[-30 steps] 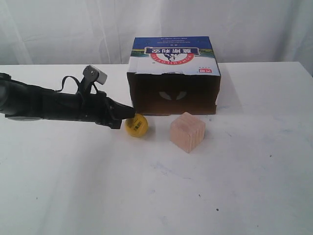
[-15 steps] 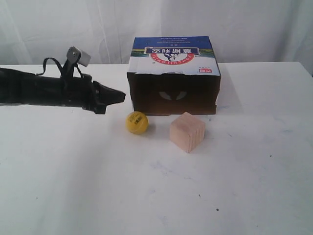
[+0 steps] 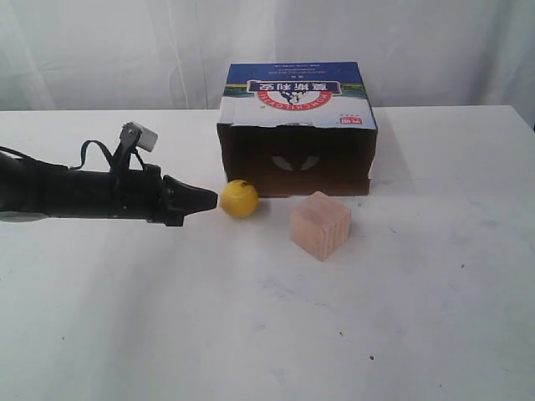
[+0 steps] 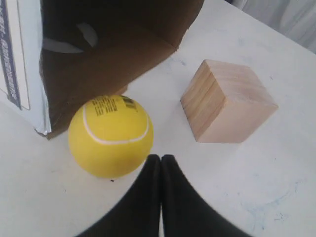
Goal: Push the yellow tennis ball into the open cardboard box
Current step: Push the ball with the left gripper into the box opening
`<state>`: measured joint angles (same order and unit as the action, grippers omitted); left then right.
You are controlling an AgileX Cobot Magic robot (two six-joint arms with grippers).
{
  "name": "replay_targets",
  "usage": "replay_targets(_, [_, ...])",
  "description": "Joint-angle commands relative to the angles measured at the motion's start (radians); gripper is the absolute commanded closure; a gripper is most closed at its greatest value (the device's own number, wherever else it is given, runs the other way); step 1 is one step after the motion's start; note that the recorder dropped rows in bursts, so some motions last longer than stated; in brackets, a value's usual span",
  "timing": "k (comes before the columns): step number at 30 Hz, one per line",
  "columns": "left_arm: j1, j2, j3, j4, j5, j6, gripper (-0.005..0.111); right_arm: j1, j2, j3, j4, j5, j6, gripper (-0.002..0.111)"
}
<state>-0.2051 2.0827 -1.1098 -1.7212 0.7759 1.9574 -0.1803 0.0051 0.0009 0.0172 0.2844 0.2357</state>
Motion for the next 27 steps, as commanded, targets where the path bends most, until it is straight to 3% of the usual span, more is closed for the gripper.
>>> replay_targets(1, [0.003,0.031,-0.037,-0.023,0.022,0.16,0.107,-0.01,-0.005,-0.001,-0.009,-0.001,0.004,0.108])
replay_targets(16, [-0.006,0.072,-0.068,-0.016,0.074,0.126,0.107,-0.01,-0.005,-0.001,-0.009,-0.001,0.004,0.108])
replay_targets(22, [-0.006,0.076,-0.068,0.186,0.037,0.1,0.107,-0.01,-0.005,-0.001,-0.009,-0.001,0.004,0.108])
replay_targets(27, [-0.02,0.163,-0.08,0.106,0.082,0.145,0.107,-0.01,-0.005,-0.001,-0.009,-0.001,0.004,0.108])
